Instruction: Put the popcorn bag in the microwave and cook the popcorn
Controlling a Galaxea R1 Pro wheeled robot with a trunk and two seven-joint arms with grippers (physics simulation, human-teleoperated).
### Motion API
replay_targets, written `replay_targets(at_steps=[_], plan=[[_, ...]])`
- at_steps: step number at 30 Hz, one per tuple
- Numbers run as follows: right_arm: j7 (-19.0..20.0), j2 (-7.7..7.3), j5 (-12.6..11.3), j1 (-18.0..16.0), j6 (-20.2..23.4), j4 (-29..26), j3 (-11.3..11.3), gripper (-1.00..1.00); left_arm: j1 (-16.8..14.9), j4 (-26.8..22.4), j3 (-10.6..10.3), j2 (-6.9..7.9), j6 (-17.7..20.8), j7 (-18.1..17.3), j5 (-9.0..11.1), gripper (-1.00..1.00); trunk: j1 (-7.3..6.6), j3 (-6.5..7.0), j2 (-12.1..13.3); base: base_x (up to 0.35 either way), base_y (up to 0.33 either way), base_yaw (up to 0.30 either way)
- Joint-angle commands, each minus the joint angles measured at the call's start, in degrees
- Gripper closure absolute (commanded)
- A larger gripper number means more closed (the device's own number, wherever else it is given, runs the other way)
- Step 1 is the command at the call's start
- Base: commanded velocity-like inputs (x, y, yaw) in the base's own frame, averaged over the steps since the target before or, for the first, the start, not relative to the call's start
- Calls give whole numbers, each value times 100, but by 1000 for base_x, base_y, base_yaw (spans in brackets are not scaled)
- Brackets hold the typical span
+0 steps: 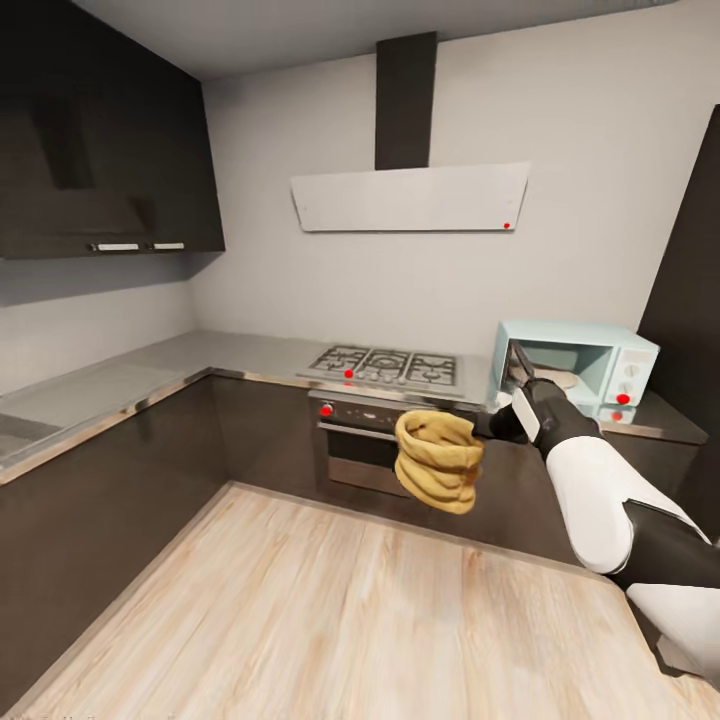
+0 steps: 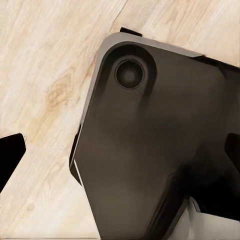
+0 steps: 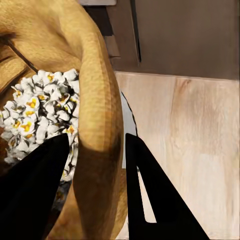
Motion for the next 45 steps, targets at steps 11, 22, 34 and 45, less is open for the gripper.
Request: replay_targets(at_steps=[11,22,34,45], plan=[[52,10,429,-6,247,-24,-38,100,-4,-5,-1,1,-10,8,14,-100,-3,-8,-6,-129,0,-238],[52,-93,421,-7,250,-90,-46,100,-3,-5,-1,1,-10,8,14,-100,-3,-8,-6,0,0,-285],[52,-209,425,-7,256,-91,-46,100,-3,-5,-1,2,-10,8,14,-100,-3,-8,-6,0,0,-285],[52,-218,421,-7,256,-92,-40,100,-2,-5,-9,-6,-2,8,14,-100,-3,-8,-6,0,0,-285]])
